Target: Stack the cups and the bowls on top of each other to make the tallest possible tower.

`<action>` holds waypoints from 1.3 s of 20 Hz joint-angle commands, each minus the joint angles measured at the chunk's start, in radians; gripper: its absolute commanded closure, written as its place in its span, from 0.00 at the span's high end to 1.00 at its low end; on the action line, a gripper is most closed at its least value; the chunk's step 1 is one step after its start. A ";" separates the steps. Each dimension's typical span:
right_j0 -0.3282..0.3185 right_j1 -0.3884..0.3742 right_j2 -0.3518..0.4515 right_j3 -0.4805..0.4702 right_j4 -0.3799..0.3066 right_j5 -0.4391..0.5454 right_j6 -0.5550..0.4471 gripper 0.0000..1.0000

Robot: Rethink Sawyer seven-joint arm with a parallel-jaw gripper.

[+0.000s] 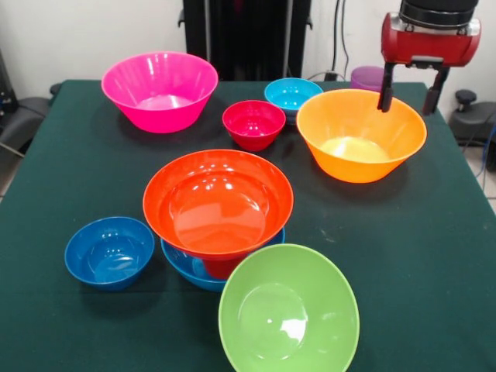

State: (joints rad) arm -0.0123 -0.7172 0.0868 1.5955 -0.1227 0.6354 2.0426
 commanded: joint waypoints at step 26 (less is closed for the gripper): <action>0.140 0.169 -0.142 -0.059 0.142 -0.142 0.240 1.00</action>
State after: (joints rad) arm 0.0961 -0.5385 -0.0640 1.5519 -0.0204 0.4568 2.0717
